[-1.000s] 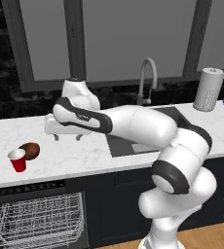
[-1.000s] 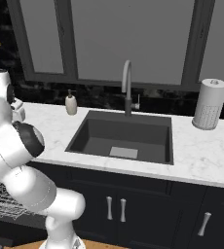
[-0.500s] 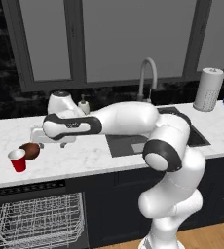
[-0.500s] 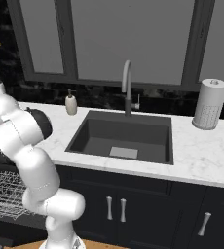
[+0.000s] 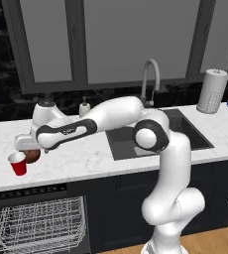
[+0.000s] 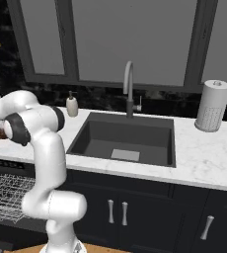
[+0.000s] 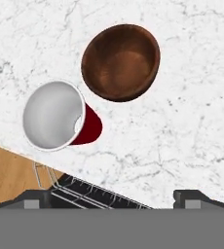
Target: Pick up the cup and bowl from the counter, place them in the dishwasher, and close the dishwasher door.
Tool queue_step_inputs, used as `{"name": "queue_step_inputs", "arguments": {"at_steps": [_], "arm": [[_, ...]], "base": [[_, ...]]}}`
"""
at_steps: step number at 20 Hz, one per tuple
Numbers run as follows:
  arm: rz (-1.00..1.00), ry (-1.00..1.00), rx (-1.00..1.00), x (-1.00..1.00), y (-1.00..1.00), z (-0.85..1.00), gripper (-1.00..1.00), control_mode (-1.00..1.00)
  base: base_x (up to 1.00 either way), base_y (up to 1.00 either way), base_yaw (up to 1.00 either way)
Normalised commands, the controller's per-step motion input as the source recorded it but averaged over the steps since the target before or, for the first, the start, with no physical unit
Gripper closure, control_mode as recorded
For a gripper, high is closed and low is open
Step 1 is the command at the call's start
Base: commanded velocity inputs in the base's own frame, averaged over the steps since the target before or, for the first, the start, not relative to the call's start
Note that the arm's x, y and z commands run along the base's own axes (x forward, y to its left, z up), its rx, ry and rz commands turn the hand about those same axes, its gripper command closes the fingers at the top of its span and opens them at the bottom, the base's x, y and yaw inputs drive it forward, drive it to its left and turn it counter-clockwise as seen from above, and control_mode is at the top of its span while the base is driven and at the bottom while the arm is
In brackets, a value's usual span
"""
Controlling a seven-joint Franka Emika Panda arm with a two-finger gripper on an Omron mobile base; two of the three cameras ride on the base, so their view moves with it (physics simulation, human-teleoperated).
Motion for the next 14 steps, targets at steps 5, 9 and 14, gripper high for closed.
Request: {"name": "queue_step_inputs", "arguments": {"at_steps": [5,9,14], "arm": [[0.07,0.08,-0.01,0.02,0.35,0.43,-1.00,-1.00],[0.02,0.06,-0.05,0.16,0.12,-0.03,-1.00,-1.00],[0.01,0.00,-0.01,0.00,0.00,-0.31,-1.00,-1.00]], "base": [[0.00,0.00,0.00],[0.00,0.00,0.00],[0.00,0.00,0.00]]}}
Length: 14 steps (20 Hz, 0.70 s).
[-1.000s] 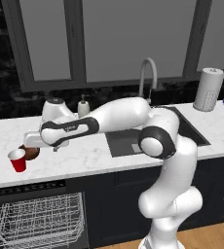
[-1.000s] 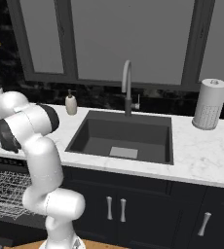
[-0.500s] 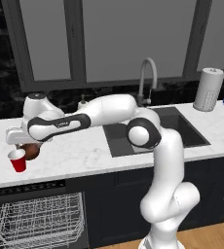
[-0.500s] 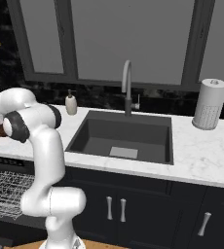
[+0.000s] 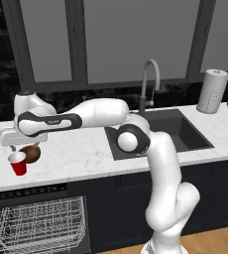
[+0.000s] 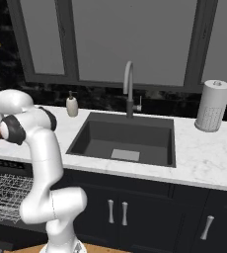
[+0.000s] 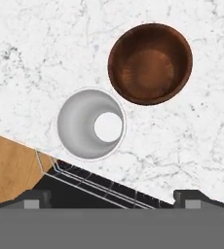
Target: Pick up the cup and bowl from the counter, place them in the dishwasher, and close the dishwasher door.
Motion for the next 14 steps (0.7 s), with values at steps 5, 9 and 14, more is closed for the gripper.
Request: {"name": "queue_step_inputs", "arguments": {"at_steps": [5,9,14], "arm": [[0.01,0.00,0.00,0.17,0.00,-0.40,-1.00,-1.00],[0.00,0.00,0.00,0.60,0.04,-0.56,-1.00,-1.00],[0.00,0.00,0.00,0.25,0.27,-0.10,-1.00,-1.00]], "base": [[0.00,0.00,0.00],[0.00,0.00,0.00],[0.00,0.00,0.00]]}}
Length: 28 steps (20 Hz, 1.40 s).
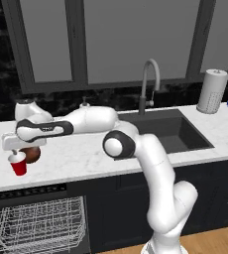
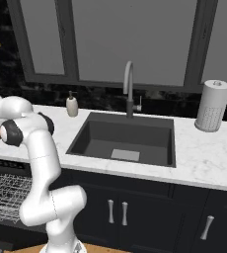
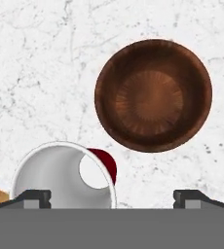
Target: Pick up the cup and bowl from the counter, place them in the dishwasher, and close the dishwasher door.
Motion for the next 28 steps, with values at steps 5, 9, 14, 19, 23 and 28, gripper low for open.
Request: {"name": "queue_step_inputs", "arguments": {"at_steps": [5,9,14,19,23,28], "arm": [[0.03,0.00,0.00,0.00,0.29,-0.01,-1.00,-1.00],[0.01,0.00,0.00,-0.02,-0.07,-0.09,-1.00,-1.00],[0.00,-0.02,0.00,-0.09,-0.27,0.00,-1.00,-1.00],[0.00,0.00,0.00,-0.04,-0.11,-0.07,-1.00,-1.00],[0.00,0.00,0.00,0.00,0.00,-0.37,-1.00,-1.00],[0.00,0.00,0.00,0.00,-0.04,-0.47,-1.00,-1.00]], "base": [[0.00,0.00,0.00],[0.00,0.00,0.00],[0.00,0.00,0.00],[0.00,0.00,0.00],[0.00,0.00,0.00],[0.00,0.00,0.00]]}}
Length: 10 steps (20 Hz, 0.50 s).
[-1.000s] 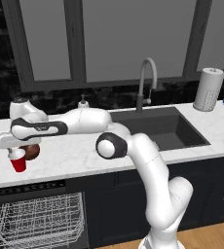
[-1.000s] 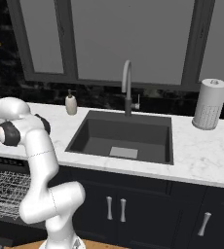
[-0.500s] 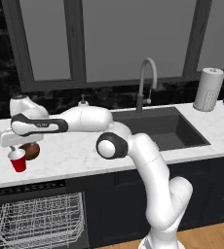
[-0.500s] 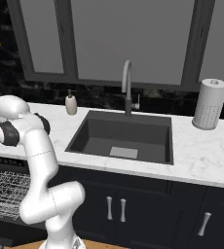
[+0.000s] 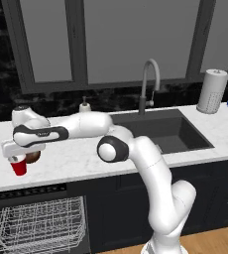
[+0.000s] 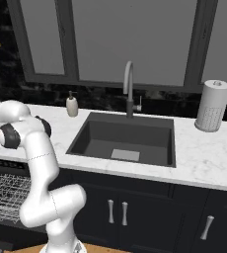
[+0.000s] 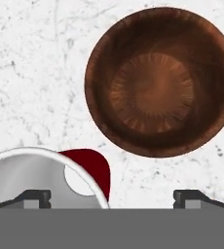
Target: Pick up the cup and bowl from the counter, place them in the dishwasher, and close the dishwasher door.
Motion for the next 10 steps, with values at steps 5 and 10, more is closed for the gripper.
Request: {"name": "queue_step_inputs", "arguments": {"at_steps": [5,10], "arm": [[0.00,0.00,0.00,0.00,-0.08,-0.35,-1.00,-1.00],[0.00,0.00,0.00,0.00,0.00,0.00,1.00,-1.00]], "base": [[0.00,0.00,0.00],[0.00,0.00,0.00]]}}
